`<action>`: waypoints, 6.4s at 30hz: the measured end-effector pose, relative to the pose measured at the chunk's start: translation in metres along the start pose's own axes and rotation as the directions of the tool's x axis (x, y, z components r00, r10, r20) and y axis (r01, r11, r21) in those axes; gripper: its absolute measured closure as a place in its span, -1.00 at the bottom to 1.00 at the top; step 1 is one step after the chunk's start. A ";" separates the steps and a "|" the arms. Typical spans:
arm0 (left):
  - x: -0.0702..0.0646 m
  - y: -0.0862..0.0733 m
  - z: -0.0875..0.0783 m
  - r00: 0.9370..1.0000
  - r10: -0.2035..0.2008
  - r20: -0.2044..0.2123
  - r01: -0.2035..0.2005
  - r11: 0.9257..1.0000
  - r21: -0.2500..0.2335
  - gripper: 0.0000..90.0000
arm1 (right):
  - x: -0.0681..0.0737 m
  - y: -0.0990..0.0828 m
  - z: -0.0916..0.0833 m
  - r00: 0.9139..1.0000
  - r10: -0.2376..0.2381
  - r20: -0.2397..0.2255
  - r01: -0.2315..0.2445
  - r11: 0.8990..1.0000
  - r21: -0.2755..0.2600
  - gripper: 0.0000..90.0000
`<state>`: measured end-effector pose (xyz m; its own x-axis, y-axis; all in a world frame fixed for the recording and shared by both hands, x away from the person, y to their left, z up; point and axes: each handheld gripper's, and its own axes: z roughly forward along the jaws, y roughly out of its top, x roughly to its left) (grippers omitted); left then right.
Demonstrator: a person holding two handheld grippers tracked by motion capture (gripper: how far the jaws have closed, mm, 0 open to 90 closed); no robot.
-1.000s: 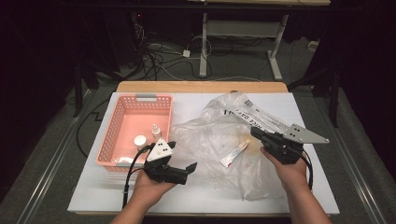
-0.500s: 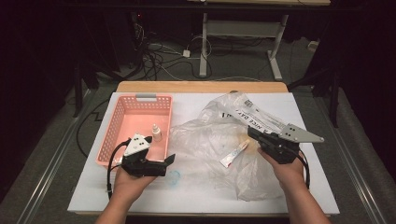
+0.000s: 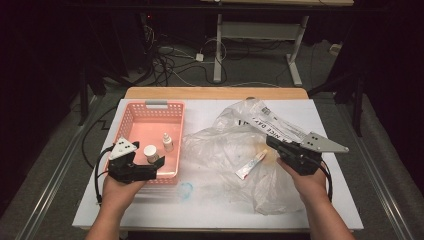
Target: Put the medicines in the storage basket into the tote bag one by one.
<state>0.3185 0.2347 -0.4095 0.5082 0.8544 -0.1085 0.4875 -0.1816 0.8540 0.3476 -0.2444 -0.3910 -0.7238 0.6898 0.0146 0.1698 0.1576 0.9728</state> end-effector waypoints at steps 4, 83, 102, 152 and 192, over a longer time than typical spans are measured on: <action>0.011 -0.002 -0.004 0.999 -0.019 -0.027 0.019 1.000 -0.003 -1.00 | -0.001 0.000 -0.001 1.000 -0.004 -0.002 0.004 1.000 0.001 1.00; 0.047 0.038 0.082 0.998 -0.045 -0.032 0.055 0.784 0.619 -0.07 | 0.002 0.003 -0.003 1.000 -0.010 -0.009 0.009 1.000 -0.014 1.00; 0.043 0.039 0.077 0.999 -0.040 -0.031 0.051 0.808 0.587 0.09 | 0.002 0.003 -0.002 1.000 -0.016 -0.012 0.016 1.000 -0.012 1.00; -0.007 -0.001 0.015 1.000 0.004 -0.002 -0.004 0.994 0.105 0.09 | 0.002 0.006 0.000 1.000 -0.014 -0.020 0.013 1.000 -0.021 1.00; -0.079 0.016 0.013 0.976 0.092 0.200 -0.088 0.996 -0.026 0.09 | 0.004 0.007 -0.001 1.000 -0.019 -0.022 0.018 1.000 -0.024 1.00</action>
<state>0.2962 0.1580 -0.3937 0.6823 0.7196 -0.1292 0.4223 -0.2437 0.8731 0.3452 -0.2417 -0.3837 -0.7417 0.6707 0.0012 0.1401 0.1532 0.9782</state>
